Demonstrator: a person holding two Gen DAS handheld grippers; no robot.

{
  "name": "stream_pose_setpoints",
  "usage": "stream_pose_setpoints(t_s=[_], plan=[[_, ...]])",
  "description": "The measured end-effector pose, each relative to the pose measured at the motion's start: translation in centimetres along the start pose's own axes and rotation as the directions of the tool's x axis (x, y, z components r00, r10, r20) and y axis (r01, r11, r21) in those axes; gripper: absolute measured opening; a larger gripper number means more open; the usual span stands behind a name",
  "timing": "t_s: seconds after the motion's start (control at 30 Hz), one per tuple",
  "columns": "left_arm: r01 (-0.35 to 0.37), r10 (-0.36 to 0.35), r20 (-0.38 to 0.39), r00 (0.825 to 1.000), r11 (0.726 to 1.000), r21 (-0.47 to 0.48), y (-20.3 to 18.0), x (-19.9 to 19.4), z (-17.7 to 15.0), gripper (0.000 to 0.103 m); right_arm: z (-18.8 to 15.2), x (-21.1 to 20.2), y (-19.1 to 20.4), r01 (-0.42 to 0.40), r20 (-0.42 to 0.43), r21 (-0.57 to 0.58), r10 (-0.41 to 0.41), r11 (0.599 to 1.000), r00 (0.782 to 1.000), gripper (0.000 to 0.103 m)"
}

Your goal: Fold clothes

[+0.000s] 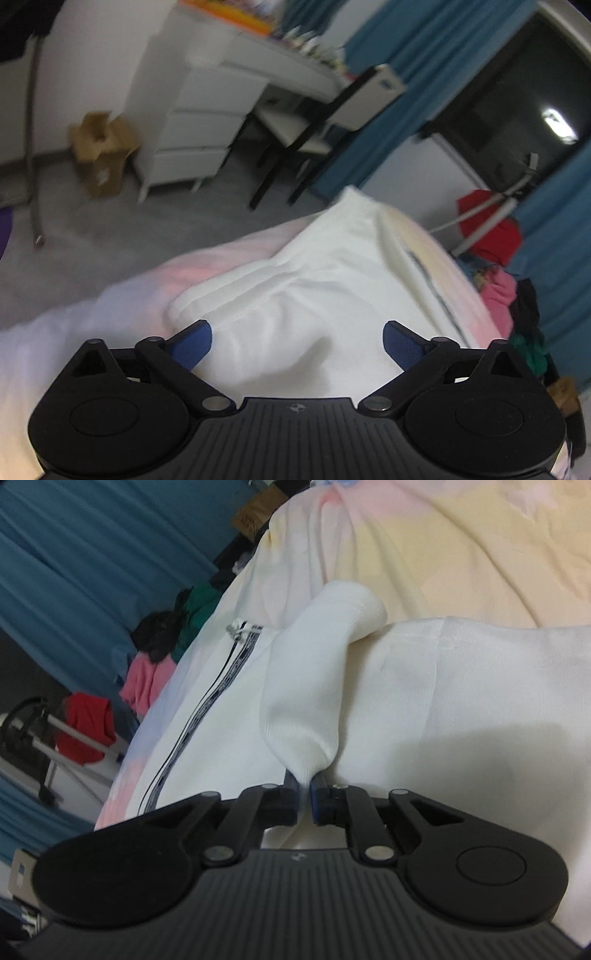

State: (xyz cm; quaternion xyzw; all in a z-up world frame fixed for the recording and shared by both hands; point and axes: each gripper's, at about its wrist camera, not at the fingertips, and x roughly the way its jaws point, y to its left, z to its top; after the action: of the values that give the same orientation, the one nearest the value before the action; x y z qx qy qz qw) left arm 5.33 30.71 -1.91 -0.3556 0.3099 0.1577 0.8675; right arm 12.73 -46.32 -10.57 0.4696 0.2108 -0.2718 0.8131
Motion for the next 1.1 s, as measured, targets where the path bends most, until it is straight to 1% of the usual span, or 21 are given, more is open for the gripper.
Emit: stream_pose_setpoints(t_s=[0.1, 0.2, 0.27, 0.3, 0.33, 0.37, 0.43, 0.47, 0.53, 0.57, 0.6, 0.67, 0.7, 0.73, 0.77, 0.83, 0.87, 0.9, 0.97, 1.0, 1.1], plan=[[0.005, -0.007, -0.032, 0.999, 0.998, -0.062, 1.6, -0.5, 0.1, 0.099, -0.7, -3.0, 0.5, 0.021, 0.007, -0.086, -0.021, 0.996, 1.0, 0.012], [-0.002, -0.005, -0.068, 0.998, 0.994, -0.108, 3.2, -1.3, 0.0, 0.099, -1.3, -6.4, 0.5, 0.088, 0.023, -0.147, -0.085, 0.985, 0.996, 0.012], [-0.007, -0.006, -0.101, 0.995, 0.991, -0.131, 4.0, -1.2, 0.0, 0.099, -1.2, -8.5, -0.7, 0.095, 0.021, -0.091, -0.093, 0.991, 0.995, 0.013], [-0.016, -0.001, -0.129, 0.992, 0.99, -0.137, 4.4, -0.9, -0.1, 0.098, -1.2, -9.6, -1.3, 0.098, 0.02, -0.063, -0.097, 0.993, 0.995, 0.016], [-0.018, -0.004, -0.153, 0.988, 0.99, -0.143, 4.7, -0.8, -0.2, 0.098, -1.1, -10.6, -1.9, 0.099, 0.018, -0.032, -0.098, 0.995, 0.995, 0.027], [-0.009, -0.017, -0.17, 0.985, 0.988, -0.152, 5.0, -0.7, -0.4, 0.097, -1.3, -11.5, -2.6, 0.092, 0.015, 0.003, -0.092, 0.996, 0.996, 0.043], [0.008, -0.039, -0.182, 0.982, 0.986, -0.168, 5.4, -0.4, -0.6, 0.097, -1.4, -13.1, -3.9, 0.107, 0.041, 0.044, -0.108, 0.993, 0.993, 0.061], [0.02, -0.052, -0.185, 0.981, 0.984, -0.175, 5.5, -0.3, -0.6, 0.097, -1.4, -13.8, -4.5, 0.12, 0.059, 0.064, -0.124, 0.991, 0.991, 0.062], [0.069, -0.107, -0.191, 0.976, 0.978, -0.197, 5.5, -0.1, -0.8, 0.095, -1.4, -15.2, -5.8, 0.147, 0.096, 0.109, -0.157, 0.983, 0.983, 0.062], [0.1, -0.143, -0.197, 0.97, 0.972, -0.215, 5.5, 0.2, -1.0, 0.091, -1.3, -15.7, -6.6, 0.164, 0.119, 0.149, -0.182, 0.975, 0.976, 0.062], [0.137, -0.187, -0.205, 0.961, 0.962, -0.237, 5.5, 0.5, -1.2, 0.085, -1.2, -16.2, -7.4, 0.18, 0.14, 0.189, -0.208, 0.965, 0.968, 0.062], [0.209, -0.276, -0.217, 0.936, 0.935, -0.286, 5.6, 1.1, -1.4, 0.08, -1.0, -17.0, -8.9, 0.21, 0.175, 0.268, -0.262, 0.94, 0.949, 0.062], [0.228, -0.298, -0.207, 0.932, 0.924, -0.306, 5.8, 1.2, -1.3, 0.08, -1.0, -16.9, -9.6, 0.224, 0.171, 0.3, -0.283, 0.927, 0.944, 0.062], [0.242, -0.314, -0.198, 0.928, 0.916, -0.32, 6.0, 1.2, -1.3, 0.08, -1.0, -16.5, -10.3, 0.226, 0.152, 0.324, -0.286, 0.919, 0.946, 0.062], [0.256, -0.331, -0.191, 0.924, 0.907, -0.333, 6.2, 1.2, -1.4, 0.08, -1.0, -16.1, -11.0, 0.225, 0.13, 0.346, -0.284, 0.911, 0.95, 0.062], [0.278, -0.358, -0.177, 0.917, 0.889, -0.364, 6.7, 1.3, -1.5, 0.077, -1.1, -14.5, -12.0, 0.183, 0.066, 0.377, -0.224, 0.908, 0.972, 0.062], [0.274, -0.36, -0.171, 0.917, 0.881, -0.385, 7.0, 1.3, -1.6, 0.074, -1.2, -13.7, -12.3, 0.156, 0.04, 0.383, -0.185, 0.911, 0.982, 0.062], [0.261, -0.351, -0.165, 0.922, 0.875, -0.408, 7.3, 1.4, -1.8, 0.066, -1.2, -13.1, -12.2, 0.129, 0.032, 0.364, -0.151, 0.922, 0.988, 0.061], [0.208, -0.307, -0.167, 0.937, 0.874, -0.44, 7.4, 1.8, -2.4, 0.056, -0.9, -11.9, -11.6, 0.074, 0.043, 0.313, -0.092, 0.947, 0.995, 0.061], [0.189, -0.294, -0.177, 0.939, 0.873, -0.449, 7.4, 2.1, -2.7, 0.053, -0.7, -11.5, -11.3, 0.042, 0.05, 0.288, -0.059, 0.957, 0.997, 0.061], [0.17, -0.293, -0.211, 0.932, 0.872, -0.46, 7.3, 3.0, -3.2, 0.046, -0.3, -11.0, -11.2, -0.021, 0.105, 0.273, -0.008, 0.962, 0.994, 0.055]])
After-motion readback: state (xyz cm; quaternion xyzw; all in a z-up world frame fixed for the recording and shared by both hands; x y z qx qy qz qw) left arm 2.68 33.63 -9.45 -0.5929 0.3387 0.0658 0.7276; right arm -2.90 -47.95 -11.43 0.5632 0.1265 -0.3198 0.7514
